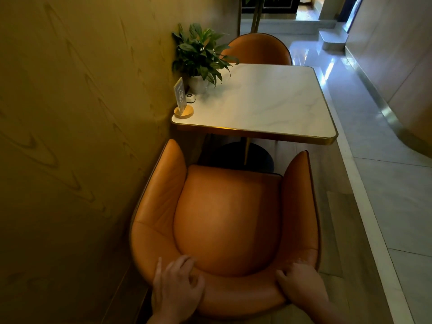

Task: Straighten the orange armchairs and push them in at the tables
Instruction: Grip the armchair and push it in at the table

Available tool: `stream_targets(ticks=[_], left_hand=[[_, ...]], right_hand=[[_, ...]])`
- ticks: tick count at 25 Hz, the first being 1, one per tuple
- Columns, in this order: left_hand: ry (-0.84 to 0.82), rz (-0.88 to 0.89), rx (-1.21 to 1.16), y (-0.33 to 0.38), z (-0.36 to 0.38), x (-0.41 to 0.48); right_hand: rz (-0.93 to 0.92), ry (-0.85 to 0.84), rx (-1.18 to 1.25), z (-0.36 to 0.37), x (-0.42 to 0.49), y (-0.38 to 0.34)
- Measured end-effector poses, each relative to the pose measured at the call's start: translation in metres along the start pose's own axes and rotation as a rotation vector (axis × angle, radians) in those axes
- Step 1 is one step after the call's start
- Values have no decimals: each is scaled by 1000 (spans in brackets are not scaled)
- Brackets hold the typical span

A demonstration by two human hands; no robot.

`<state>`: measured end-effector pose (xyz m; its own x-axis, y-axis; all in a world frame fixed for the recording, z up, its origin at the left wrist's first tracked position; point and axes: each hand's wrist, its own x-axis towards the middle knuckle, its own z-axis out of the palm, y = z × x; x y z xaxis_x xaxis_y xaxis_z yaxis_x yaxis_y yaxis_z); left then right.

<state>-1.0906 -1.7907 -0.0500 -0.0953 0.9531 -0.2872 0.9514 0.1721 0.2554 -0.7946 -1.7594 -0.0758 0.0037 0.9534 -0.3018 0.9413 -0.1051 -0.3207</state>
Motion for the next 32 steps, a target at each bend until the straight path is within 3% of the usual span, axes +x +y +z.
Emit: stream_targets(ticks=[6,12,17,23,32], left_hand=[[-5,18,-28,-1,-2,7],[-69,44,66,8,-14,36],[-84,13,102,8,-13,41],[-51,15,70,12,-14,48],[-28,17,57,18,-17,93]], right_hand=[[58,-11,54,1,6,-3],[71,103,174,5,29,1],[64,102,74,9,38,3],[104,273,229,3,43,-5],[98,243,204,-11,84,-4]])
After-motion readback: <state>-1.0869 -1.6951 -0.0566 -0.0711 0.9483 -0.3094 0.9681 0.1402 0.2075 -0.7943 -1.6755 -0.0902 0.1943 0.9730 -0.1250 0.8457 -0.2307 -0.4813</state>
